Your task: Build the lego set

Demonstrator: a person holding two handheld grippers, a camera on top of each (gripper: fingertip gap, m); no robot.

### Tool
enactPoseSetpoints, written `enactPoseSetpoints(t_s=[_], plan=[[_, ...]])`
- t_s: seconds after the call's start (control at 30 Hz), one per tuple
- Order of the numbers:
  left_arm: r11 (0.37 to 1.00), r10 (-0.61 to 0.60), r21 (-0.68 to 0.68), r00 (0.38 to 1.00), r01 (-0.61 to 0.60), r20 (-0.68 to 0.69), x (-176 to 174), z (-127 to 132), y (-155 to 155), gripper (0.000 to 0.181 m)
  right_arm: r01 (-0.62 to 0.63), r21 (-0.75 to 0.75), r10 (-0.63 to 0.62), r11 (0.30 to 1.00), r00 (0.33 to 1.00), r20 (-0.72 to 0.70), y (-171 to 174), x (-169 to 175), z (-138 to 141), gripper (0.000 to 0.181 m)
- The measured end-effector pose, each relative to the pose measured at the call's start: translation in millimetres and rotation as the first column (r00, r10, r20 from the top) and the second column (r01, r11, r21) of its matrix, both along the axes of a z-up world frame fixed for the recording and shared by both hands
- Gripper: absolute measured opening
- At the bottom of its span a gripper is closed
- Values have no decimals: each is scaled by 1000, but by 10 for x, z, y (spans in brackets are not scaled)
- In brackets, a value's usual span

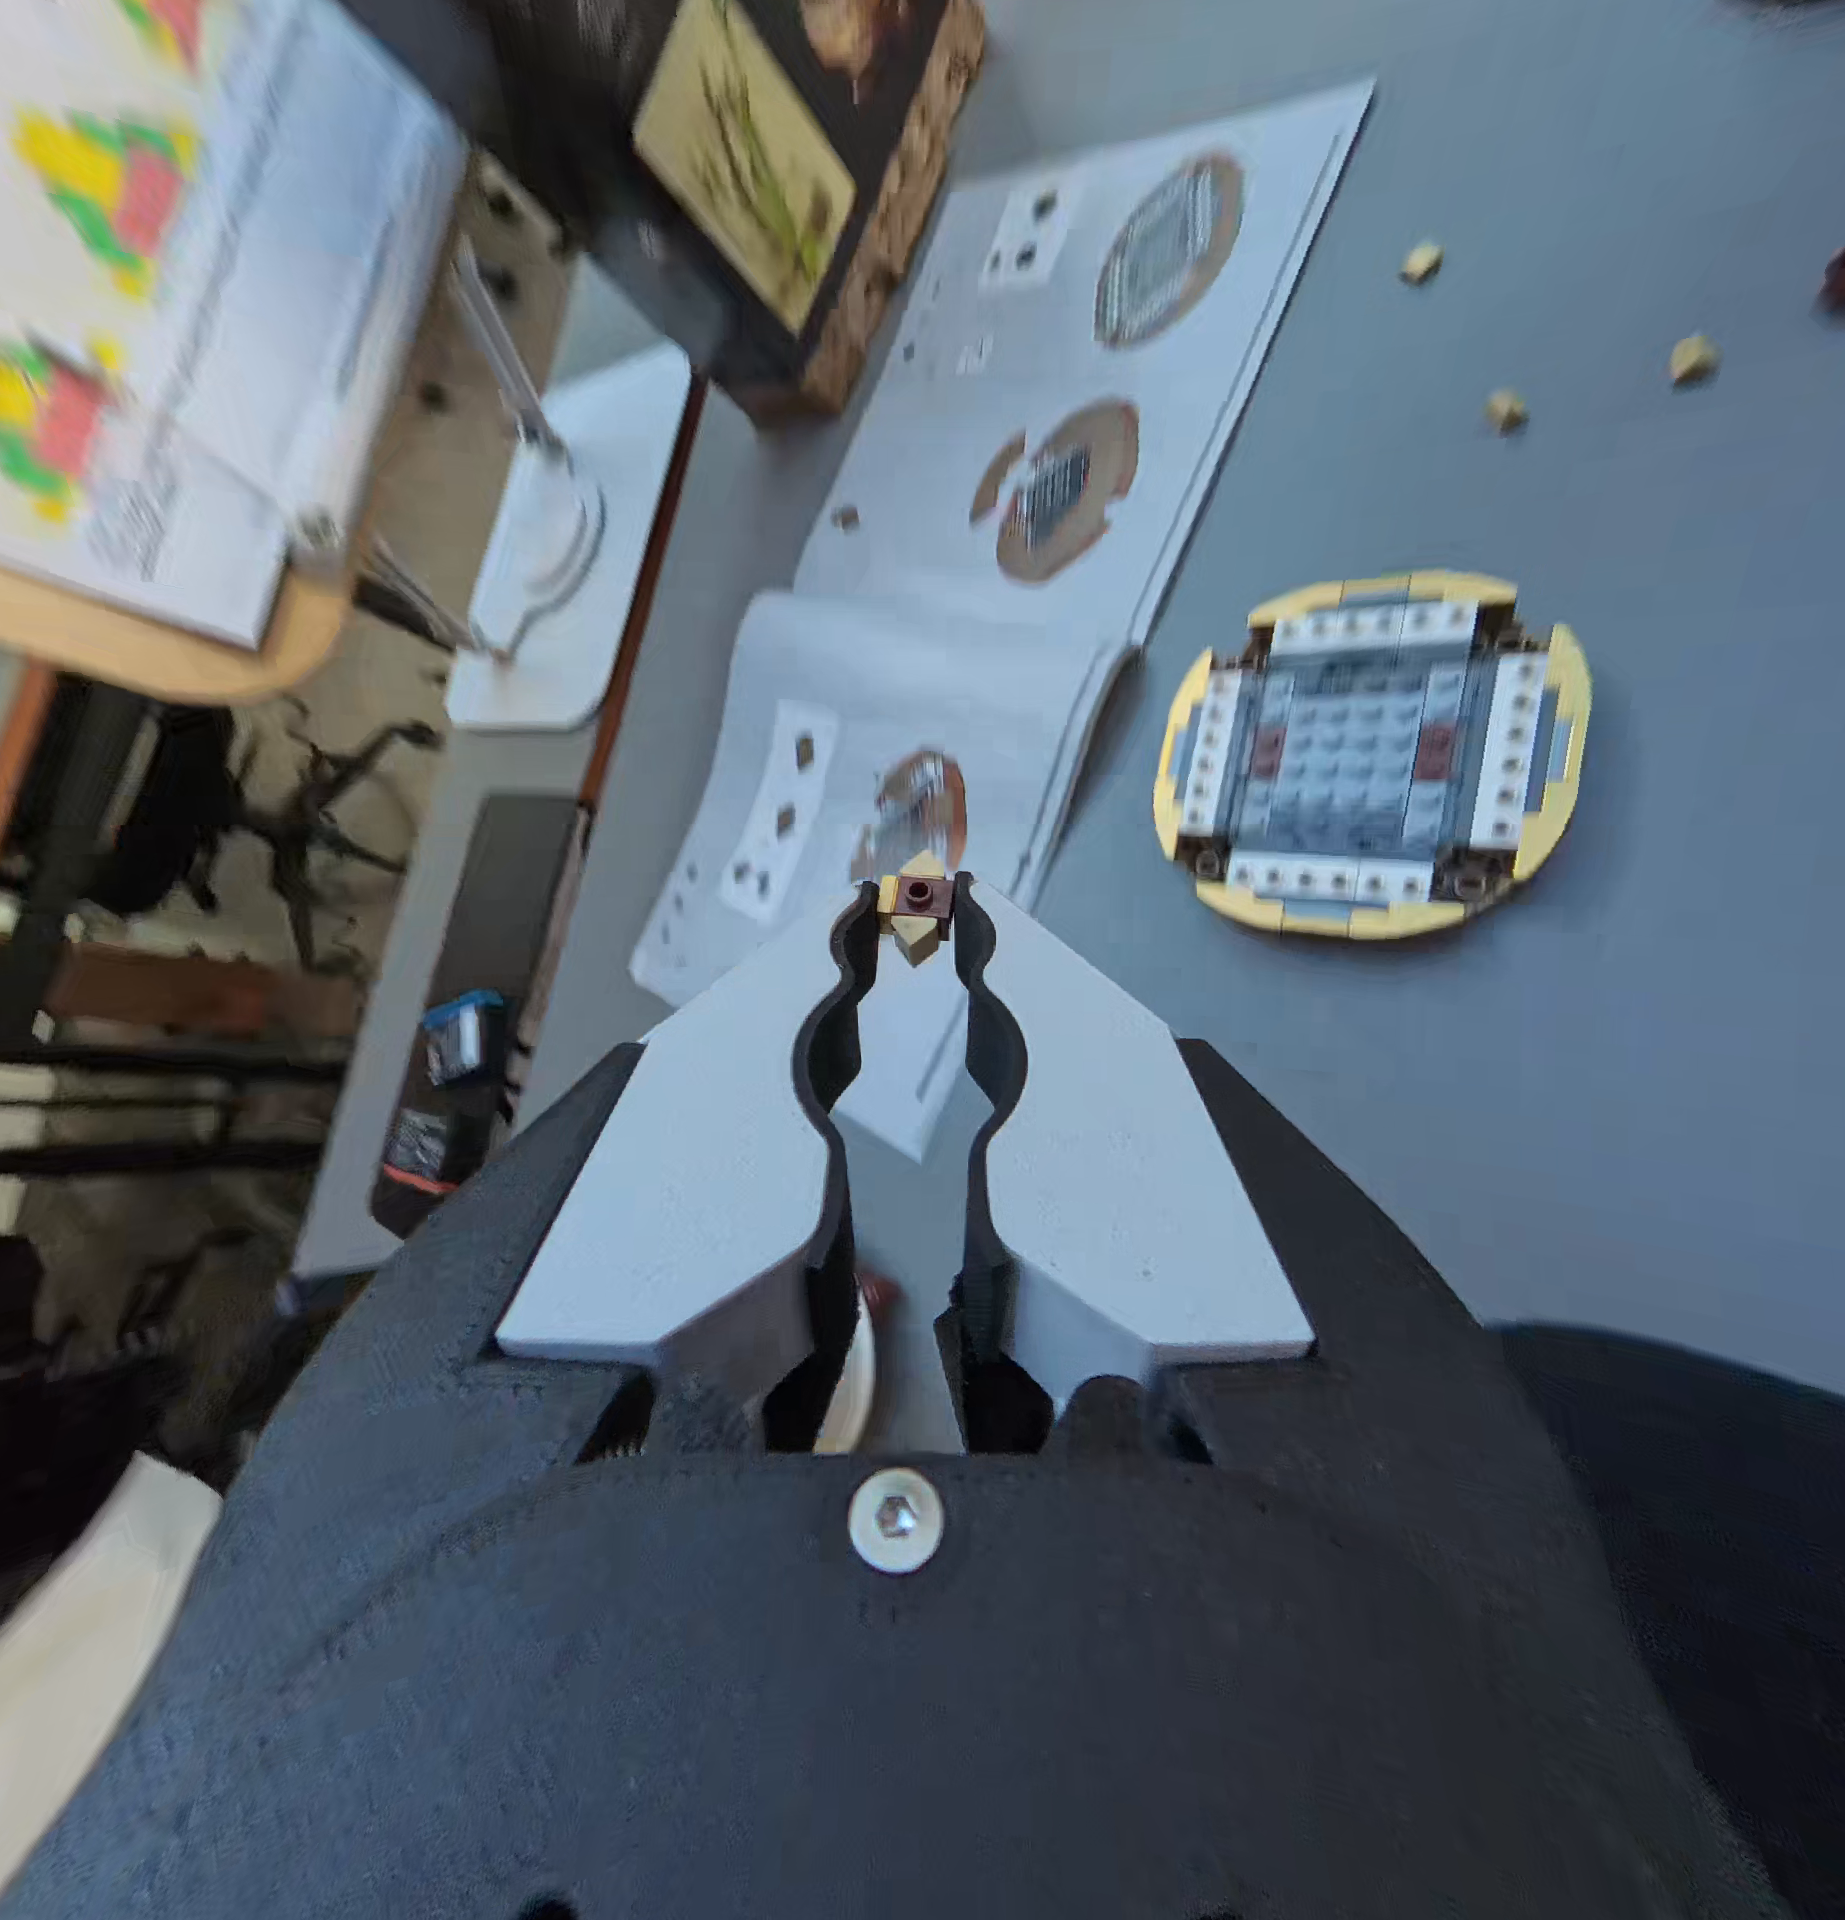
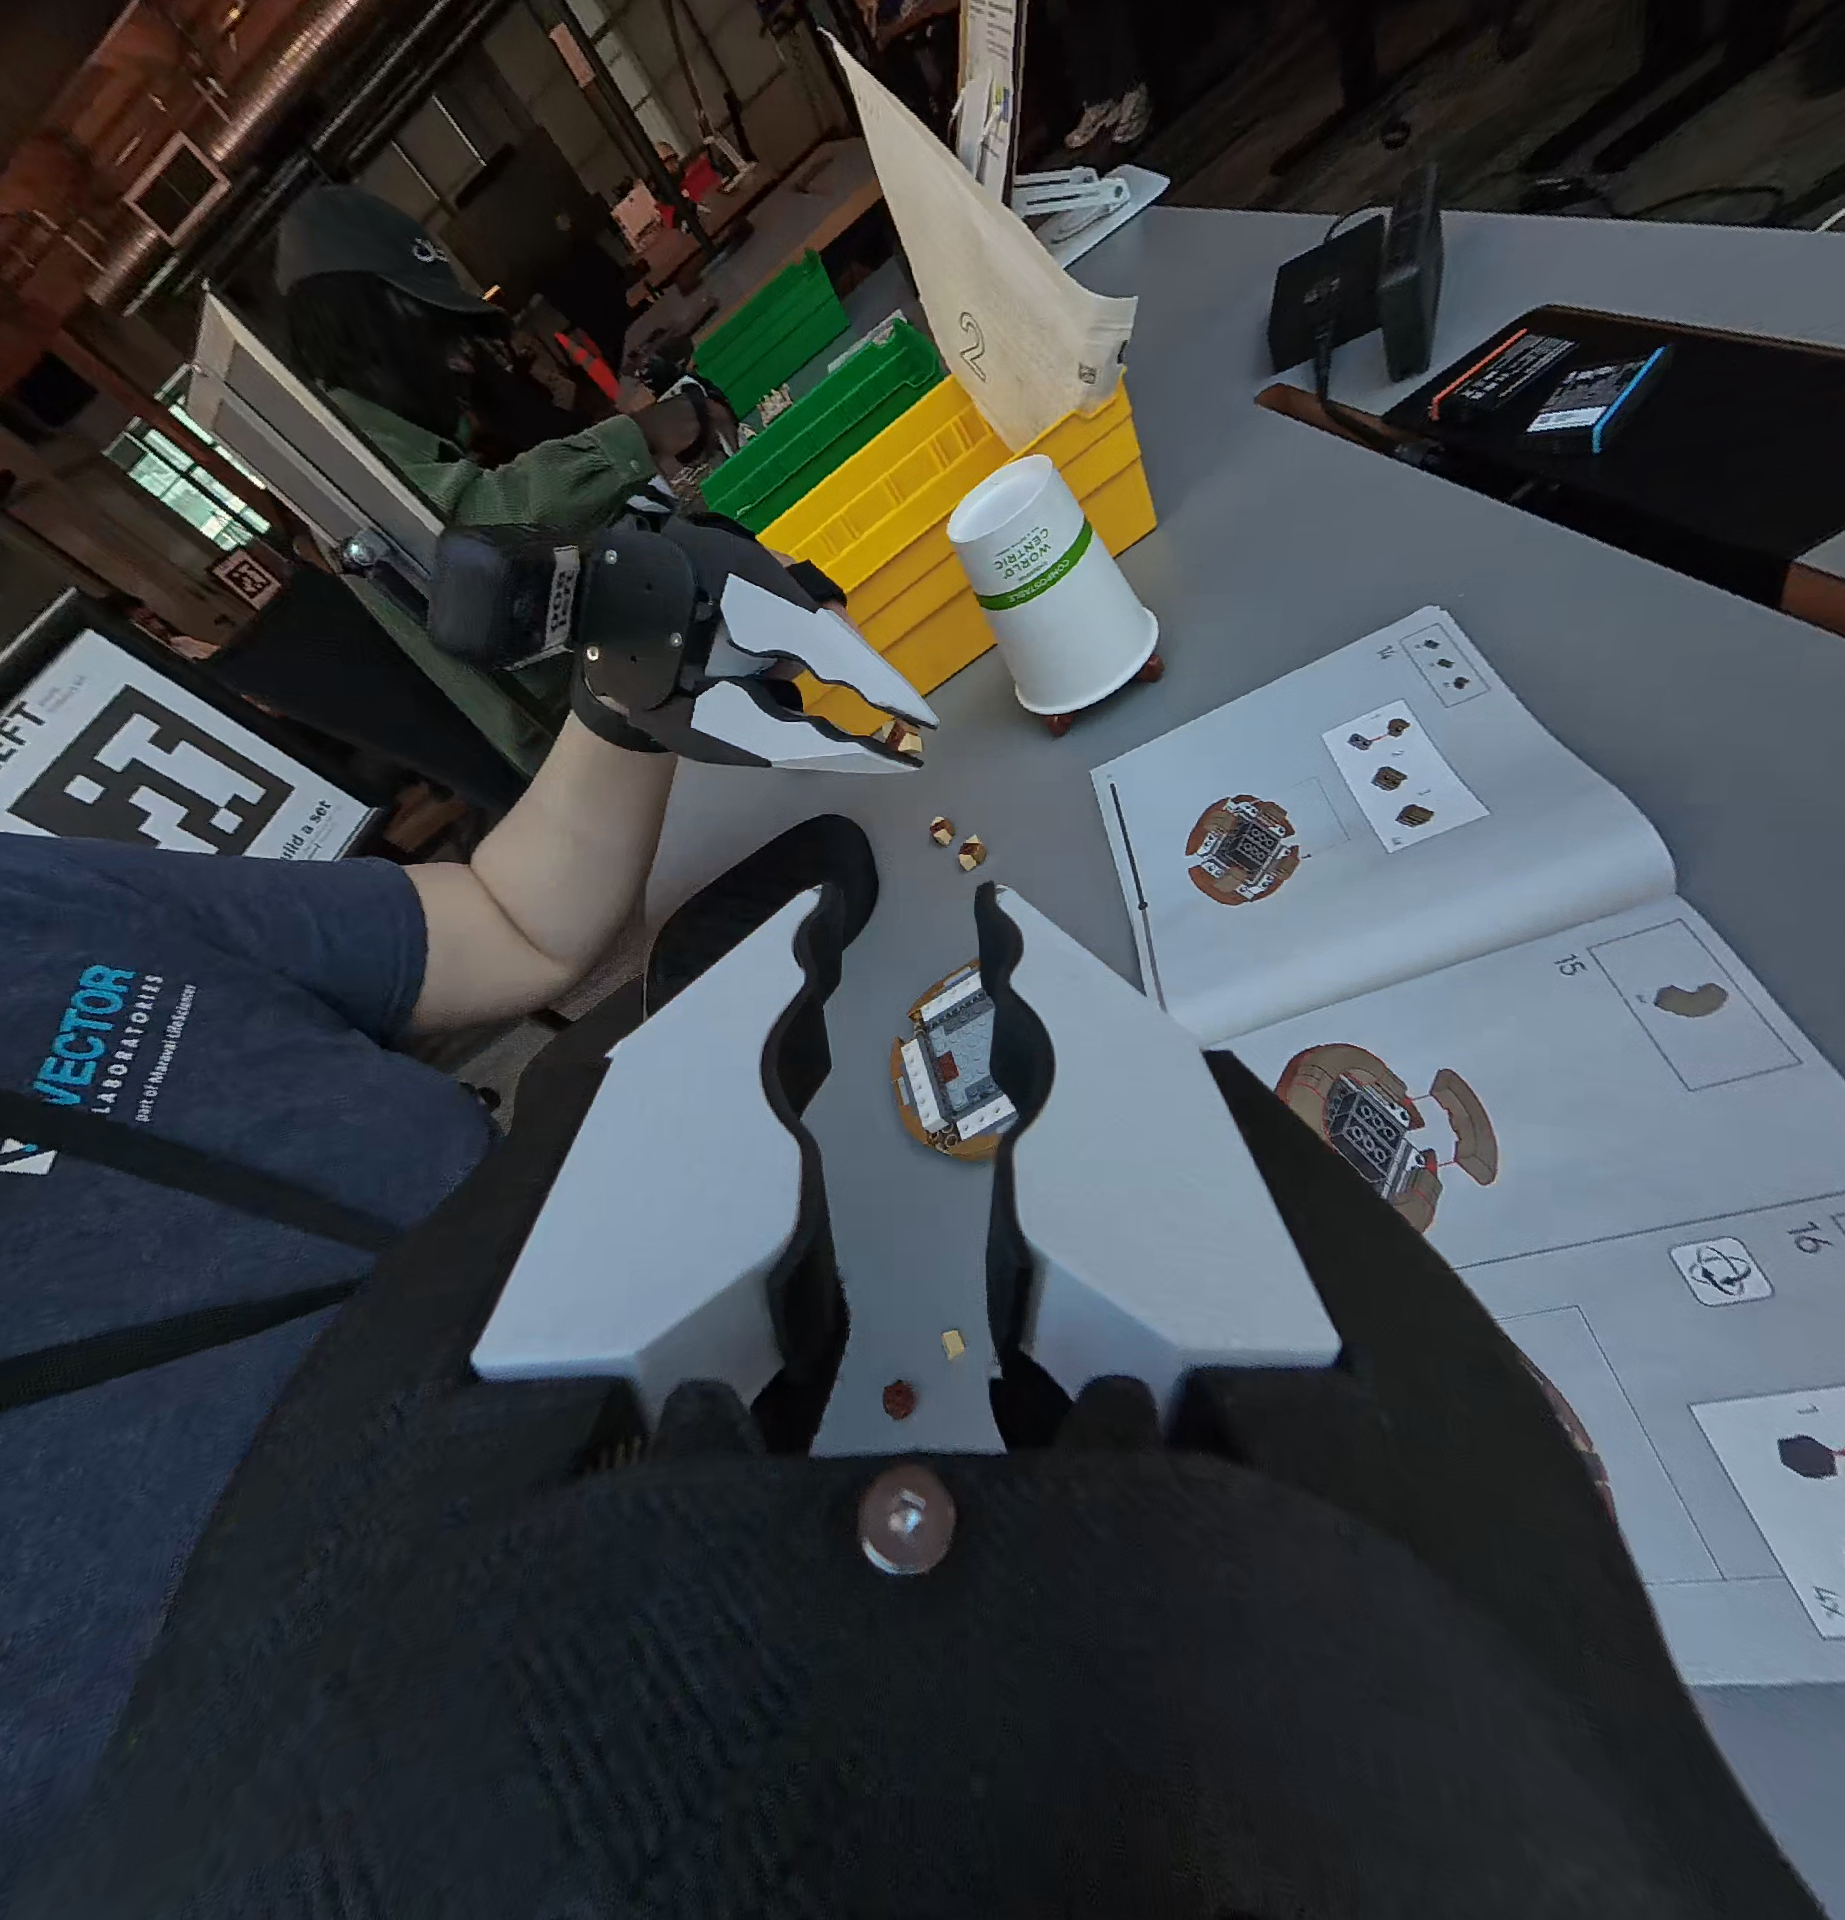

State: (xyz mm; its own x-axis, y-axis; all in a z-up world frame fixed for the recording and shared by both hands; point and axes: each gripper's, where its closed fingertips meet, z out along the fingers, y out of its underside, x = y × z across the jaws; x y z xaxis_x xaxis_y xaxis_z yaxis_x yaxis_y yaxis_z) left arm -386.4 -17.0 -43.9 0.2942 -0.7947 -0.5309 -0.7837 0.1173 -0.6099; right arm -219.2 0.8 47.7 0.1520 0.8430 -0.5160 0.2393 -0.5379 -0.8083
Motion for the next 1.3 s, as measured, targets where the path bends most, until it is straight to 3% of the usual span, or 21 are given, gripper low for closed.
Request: enactPoseSetpoints(t_s=[0.13, 0.33, 0.5, 0.7, 1.3], plan=[[948, 251, -195, 968, -250, -18, -773, -512, -24, 12, 33, 16, -33, 999, 999, 18, 57, -42, -32, 27], [896, 331, -278, 939, -345, -99, -1067, -895, -65, 12, 25, 6, -25, 1000, 999, 40, 73, -167, -109, 27], [902, 294, -259, 931, -346, -218, -975, -1020, -41, 12, 38, 18, -39, 999, 997, 65, 76, -145, -139, 28], [881, 280, -344, 944, -324, -171, -878, -1176, -23, 12, 57, 28, -59, 998, 996, 65, 110, -92, -124, 28], [819, 332, -458, 937, -345, -112, -971, -1188, -89, 19, 62, 30, -65, 998, 994, 93, 128, -71, -173, 28]])
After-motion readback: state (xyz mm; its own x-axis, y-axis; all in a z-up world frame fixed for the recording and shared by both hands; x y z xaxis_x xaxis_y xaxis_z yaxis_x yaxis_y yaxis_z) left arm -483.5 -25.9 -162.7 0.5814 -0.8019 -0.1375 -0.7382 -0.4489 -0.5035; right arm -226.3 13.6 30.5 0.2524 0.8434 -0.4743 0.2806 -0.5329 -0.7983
